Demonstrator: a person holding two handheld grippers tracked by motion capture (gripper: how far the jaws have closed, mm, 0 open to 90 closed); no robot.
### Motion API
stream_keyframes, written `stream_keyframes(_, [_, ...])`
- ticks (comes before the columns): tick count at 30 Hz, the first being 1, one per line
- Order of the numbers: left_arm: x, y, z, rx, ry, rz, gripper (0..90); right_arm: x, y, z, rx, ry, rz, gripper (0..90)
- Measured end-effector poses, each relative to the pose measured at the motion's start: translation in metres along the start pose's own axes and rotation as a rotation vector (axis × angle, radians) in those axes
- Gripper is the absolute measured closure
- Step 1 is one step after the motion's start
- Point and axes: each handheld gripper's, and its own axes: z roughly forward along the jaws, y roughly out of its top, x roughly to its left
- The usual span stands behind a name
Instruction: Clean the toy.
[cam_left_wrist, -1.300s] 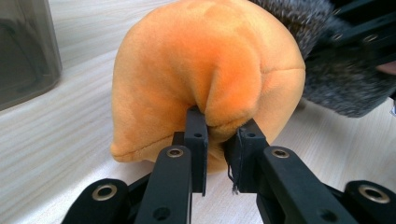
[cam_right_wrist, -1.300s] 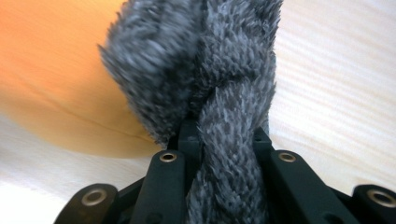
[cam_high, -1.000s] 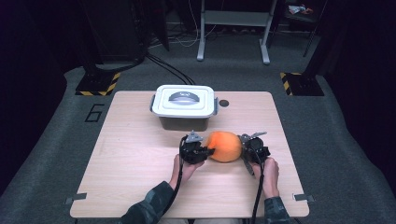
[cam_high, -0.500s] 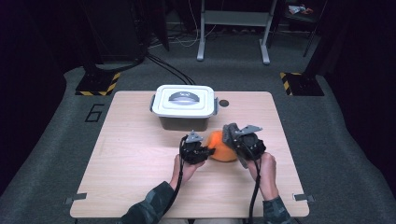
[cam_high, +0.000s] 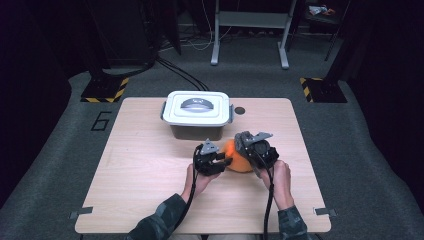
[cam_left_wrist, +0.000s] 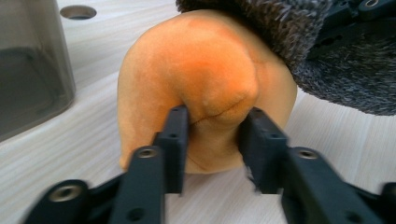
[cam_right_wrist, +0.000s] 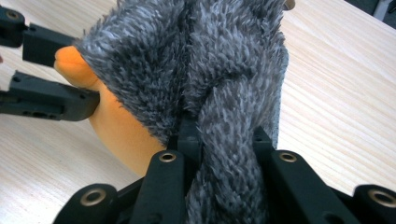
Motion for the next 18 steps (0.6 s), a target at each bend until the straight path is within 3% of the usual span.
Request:
stream_keyframes(4, [-0.001,0.001,0.000,0.001,0.005,0.016,76.2,0.001,0.003,-0.013,-0.037,-0.022,0.002,73.9])
stream_keyframes(8, [-0.004,0.001,0.000,0.007,0.001,0.025,78.5,0.016,0.013,-0.026,-0.068,-0.006,-0.040,73.9])
stream_keyframes(10, [-0.004,0.001,-0.001,0.011,0.003,0.029,79.3,0.026,0.017,-0.019,-0.054,0.009,-0.073,73.9])
stream_keyframes(12, [-0.003,0.000,0.000,0.014,0.007,0.014,79.9,0.030,0.017,-0.009,-0.026,-0.010,-0.102,74.1])
stream_keyframes(13, [-0.001,-0.001,0.001,0.011,0.006,0.007,80.0,0.029,0.016,-0.006,-0.036,-0.008,-0.106,74.2])
stream_keyframes(18, [-0.001,-0.001,0.001,0.006,0.004,-0.003,80.1,0.022,0.011,-0.006,-0.037,0.006,-0.063,74.3])
